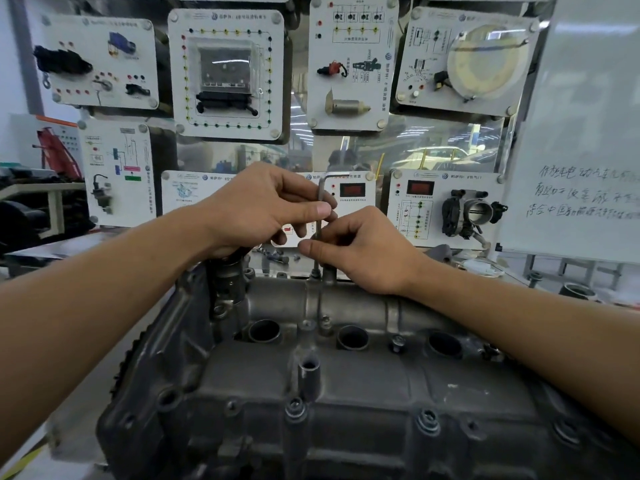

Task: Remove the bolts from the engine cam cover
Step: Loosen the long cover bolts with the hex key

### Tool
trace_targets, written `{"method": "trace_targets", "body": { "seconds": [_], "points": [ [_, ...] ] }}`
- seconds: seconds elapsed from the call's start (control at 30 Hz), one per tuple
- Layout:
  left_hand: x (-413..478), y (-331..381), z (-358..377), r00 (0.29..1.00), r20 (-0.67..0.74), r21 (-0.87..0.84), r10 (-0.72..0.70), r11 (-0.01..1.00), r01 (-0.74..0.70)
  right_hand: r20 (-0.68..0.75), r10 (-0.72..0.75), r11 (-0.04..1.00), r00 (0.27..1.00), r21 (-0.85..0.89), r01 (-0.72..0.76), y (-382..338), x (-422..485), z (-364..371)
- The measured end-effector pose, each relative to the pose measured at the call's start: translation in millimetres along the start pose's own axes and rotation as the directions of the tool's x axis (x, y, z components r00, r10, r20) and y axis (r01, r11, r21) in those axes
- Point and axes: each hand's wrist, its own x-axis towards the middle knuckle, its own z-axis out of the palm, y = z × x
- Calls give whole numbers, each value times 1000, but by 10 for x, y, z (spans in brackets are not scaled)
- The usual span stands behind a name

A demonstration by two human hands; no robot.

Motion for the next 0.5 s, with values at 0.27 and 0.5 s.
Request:
{"method": "trace_targets", "body": {
  "seconds": [0.27, 0.5],
  "points": [
    [90, -73, -13, 996, -1, 12, 94, 995, -94, -122, 80, 992, 989, 103, -68, 12, 7, 9],
    [89, -50, 15, 994, -65, 8, 91, 996, -91, -118, 77, 995, 990, 78, -68, 13, 18, 25]
  ]
}}
